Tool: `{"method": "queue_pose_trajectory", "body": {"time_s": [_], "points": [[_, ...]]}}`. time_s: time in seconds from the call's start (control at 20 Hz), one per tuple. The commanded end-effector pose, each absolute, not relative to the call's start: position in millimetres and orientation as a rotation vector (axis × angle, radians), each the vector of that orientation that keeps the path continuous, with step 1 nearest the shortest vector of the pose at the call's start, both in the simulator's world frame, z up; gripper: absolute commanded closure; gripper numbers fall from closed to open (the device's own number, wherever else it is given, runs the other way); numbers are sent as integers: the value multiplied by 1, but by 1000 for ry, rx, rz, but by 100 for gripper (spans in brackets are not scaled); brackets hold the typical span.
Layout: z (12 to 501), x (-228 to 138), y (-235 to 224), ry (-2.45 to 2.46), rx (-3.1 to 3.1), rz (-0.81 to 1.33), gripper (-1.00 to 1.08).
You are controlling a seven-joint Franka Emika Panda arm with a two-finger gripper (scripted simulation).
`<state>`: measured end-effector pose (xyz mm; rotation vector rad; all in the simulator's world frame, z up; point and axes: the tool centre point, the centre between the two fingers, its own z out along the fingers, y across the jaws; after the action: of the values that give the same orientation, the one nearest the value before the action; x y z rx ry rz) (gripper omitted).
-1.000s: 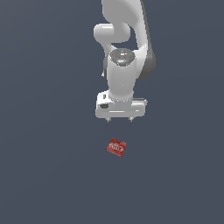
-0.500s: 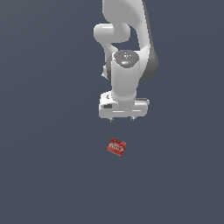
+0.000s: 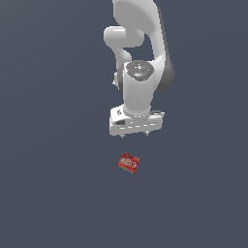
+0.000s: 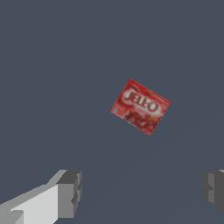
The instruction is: Pick up the object and move it to a goal position.
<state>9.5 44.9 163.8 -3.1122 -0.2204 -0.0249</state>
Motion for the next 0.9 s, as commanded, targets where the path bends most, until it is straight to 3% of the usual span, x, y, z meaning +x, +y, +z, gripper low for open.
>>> {"method": "queue_pose_trajectory", "body": {"time_s": [0.0,0.85], "points": [[160,13,44,-293,-3109,-23,-92],[117,43,36,-1008,-2976,-6,-92]]}}
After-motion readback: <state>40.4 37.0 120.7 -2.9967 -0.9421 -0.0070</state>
